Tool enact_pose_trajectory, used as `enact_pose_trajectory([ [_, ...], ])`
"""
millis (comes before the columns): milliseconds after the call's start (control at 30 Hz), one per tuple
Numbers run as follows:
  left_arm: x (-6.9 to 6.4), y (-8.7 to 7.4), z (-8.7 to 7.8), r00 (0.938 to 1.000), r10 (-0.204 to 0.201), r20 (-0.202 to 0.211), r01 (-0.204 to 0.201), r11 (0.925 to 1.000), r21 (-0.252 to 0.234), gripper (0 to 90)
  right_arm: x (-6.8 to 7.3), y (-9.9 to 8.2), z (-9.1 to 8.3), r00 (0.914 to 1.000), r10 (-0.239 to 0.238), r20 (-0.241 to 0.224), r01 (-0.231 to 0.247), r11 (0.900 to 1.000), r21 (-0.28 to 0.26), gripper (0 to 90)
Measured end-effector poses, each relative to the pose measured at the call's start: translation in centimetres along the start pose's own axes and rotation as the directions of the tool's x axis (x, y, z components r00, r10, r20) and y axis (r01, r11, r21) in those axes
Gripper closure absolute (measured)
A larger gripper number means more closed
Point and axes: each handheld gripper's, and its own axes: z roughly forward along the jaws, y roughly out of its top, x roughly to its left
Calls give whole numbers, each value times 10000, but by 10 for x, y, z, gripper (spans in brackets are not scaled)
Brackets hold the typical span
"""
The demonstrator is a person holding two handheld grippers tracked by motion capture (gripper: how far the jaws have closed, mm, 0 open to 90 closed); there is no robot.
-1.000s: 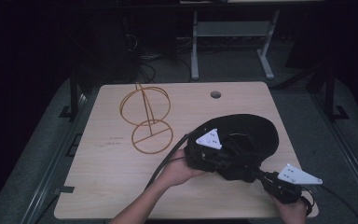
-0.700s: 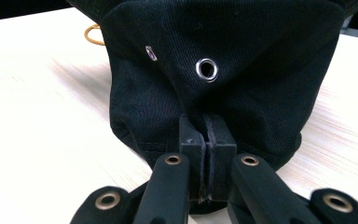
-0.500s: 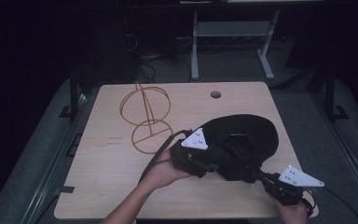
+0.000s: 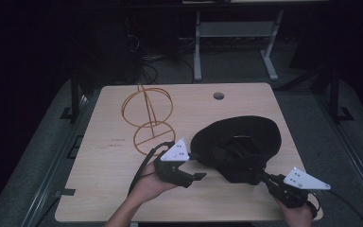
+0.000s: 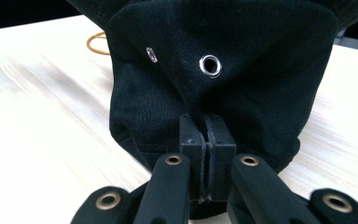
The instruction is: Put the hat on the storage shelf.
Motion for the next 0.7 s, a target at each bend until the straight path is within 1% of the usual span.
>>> enact_pose_trajectory([
  [33,0,-7,-2,9999,-71,-90,71,10000,-17,363,-1,2,-2,9999,-76,83,76,10000,-33,874],
  [67,0,-7,-2,9999,-71,-90,71,10000,-17,363,-1,2,-2,9999,-76,82,77,10000,-34,874],
  [100,2,-17,-3,9996,-281,-29,281,9996,15,363,-1,3,-2,9998,-173,83,174,9998,-20,877],
  [133,2,-17,-3,9996,-281,-29,281,9996,15,363,-1,3,-2,9998,-173,83,174,9998,-20,877],
  [167,3,-21,-3,9993,-375,-17,375,9993,67,363,-2,6,-3,9995,-282,125,282,9996,-5,877],
  [200,4,-26,-4,9991,-430,-50,431,9990,113,363,-2,6,-3,9995,-282,125,282,9996,-5,877],
  [233,5,-32,-5,9983,-578,-61,579,9982,136,363,-2,8,-4,9995,-298,116,298,9996,4,878],
  [367,7,-45,-6,9964,-846,-112,848,9963,165,364,-3,19,-5,9985,-528,166,530,9985,-98,879],
  [400,8,-47,-6,9958,-912,-78,914,9957,165,363,-3,26,-4,9972,-715,196,717,9974,-98,880],
  [433,9,-50,-6,9953,-969,-32,969,9952,167,363,-3,26,-4,9972,-715,196,717,9974,-98,880],
  [467,10,-52,-5,9946,-1041,-38,1041,9944,189,363,-3,30,-4,9967,-786,222,789,9968,-133,880],
  [533,11,-57,-4,9937,-1116,-110,1118,9935,230,362,-2,39,-5,9953,-921,284,927,9955,-181,880],
  [567,12,-60,-4,9936,-1111,-221,1117,9933,301,359,-1,45,-6,9946,-995,287,1000,9949,-152,880],
  [600,12,-60,-4,9936,-1111,-221,1117,9933,301,357,-1,45,-6,9946,-995,287,1000,9949,-152,880],
  [633,13,-62,-5,9933,-1128,-258,1135,9931,287,357,-1,52,-8,9929,-1145,320,1151,9932,-171,881],
  [667,13,-63,-5,9927,-1175,-270,1182,9926,264,357,-1,52,-8,9929,-1145,320,1151,9932,-171,881],
  [700,14,-65,-6,9922,-1206,-312,1213,9923,232,357,-2,58,-10,9907,-1310,357,1317,9911,-173,881],
])
